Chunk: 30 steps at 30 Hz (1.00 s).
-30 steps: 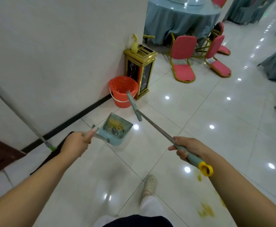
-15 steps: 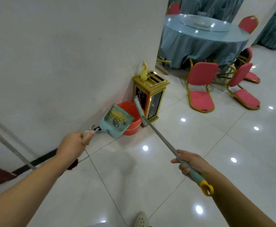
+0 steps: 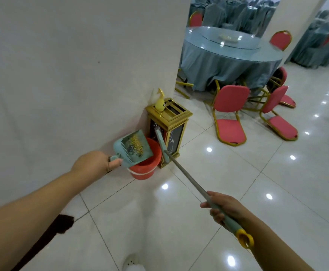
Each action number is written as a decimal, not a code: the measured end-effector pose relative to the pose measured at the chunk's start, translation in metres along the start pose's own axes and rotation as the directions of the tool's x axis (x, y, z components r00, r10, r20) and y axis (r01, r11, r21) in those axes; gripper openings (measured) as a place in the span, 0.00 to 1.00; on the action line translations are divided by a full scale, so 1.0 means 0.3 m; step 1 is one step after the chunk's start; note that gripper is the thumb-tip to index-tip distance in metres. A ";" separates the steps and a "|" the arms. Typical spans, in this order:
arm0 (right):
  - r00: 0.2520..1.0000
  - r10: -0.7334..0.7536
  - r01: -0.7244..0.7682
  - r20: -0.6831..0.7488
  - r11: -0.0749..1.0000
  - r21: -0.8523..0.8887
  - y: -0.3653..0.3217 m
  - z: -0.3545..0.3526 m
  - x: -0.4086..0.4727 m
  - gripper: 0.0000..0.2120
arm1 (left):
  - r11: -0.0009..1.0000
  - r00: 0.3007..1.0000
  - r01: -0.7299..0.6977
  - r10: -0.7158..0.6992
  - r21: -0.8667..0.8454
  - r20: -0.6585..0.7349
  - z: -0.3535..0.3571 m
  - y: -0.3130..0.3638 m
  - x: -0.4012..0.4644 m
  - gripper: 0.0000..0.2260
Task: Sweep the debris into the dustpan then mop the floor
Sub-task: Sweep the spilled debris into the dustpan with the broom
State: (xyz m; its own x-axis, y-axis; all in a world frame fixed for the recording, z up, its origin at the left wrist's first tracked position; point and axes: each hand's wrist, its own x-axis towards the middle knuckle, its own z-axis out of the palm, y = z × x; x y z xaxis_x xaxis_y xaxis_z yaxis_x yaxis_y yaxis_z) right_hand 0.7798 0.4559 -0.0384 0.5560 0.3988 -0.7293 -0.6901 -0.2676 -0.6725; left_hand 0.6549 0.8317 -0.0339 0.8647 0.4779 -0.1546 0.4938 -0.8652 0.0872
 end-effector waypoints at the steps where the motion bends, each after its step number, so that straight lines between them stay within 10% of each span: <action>1: 1.000 0.005 -0.005 -0.009 1.000 0.004 -0.014 0.007 0.010 0.18 | 0.999 1.000 -0.026 0.026 0.025 0.017 -0.011 -0.001 0.030 0.29; 30: 0.998 0.037 -0.041 0.046 0.993 0.107 -0.184 0.112 0.165 0.13 | 0.732 0.839 -0.539 0.420 0.417 0.347 0.021 -0.010 0.267 0.25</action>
State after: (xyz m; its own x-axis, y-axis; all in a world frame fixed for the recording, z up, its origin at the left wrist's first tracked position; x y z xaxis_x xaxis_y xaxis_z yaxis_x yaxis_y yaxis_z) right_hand 0.8298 0.5201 -0.0332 0.5085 0.4287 -0.7467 -0.7582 -0.1882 -0.6243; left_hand 0.7221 0.8717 -0.0529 0.9006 -0.0153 -0.4344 -0.1430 -0.9541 -0.2630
